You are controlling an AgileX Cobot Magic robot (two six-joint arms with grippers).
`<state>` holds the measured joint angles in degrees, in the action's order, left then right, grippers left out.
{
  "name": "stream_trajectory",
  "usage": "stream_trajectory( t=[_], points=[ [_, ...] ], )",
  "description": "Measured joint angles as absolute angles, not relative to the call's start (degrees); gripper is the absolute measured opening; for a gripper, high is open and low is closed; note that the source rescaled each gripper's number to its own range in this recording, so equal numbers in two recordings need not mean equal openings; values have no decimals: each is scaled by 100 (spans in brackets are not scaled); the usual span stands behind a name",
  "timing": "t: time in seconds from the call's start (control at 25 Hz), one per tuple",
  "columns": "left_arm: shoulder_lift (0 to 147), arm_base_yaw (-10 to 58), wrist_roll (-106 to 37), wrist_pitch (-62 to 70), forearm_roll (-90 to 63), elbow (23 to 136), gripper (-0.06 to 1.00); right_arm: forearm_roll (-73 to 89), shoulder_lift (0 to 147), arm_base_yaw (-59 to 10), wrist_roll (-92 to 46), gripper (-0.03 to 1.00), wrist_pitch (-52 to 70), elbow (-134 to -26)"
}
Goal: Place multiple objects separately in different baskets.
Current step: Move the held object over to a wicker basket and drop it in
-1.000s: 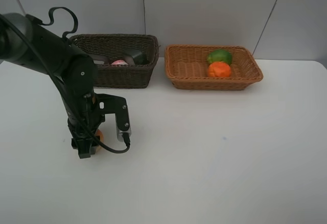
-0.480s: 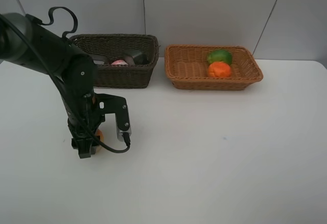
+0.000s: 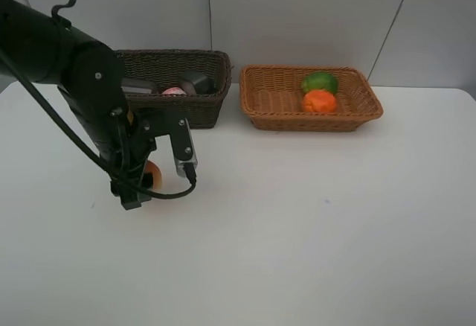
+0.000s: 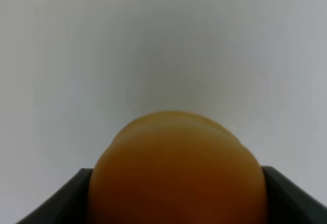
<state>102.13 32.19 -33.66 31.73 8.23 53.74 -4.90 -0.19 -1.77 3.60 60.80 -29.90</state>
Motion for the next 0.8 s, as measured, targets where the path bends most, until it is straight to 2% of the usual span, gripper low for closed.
stream_trajectory(
  t=[0.6, 0.8],
  points=[
    [10189, 3375, -3366, 2477, -55, 6770, 78, -490, -19, -177, 360, 94, 6080, -2990],
    [10532, 3476, -3326, 2300, -273, 7643, 78, -490, -19, -177, 360, 94, 6080, -2990]
  ],
)
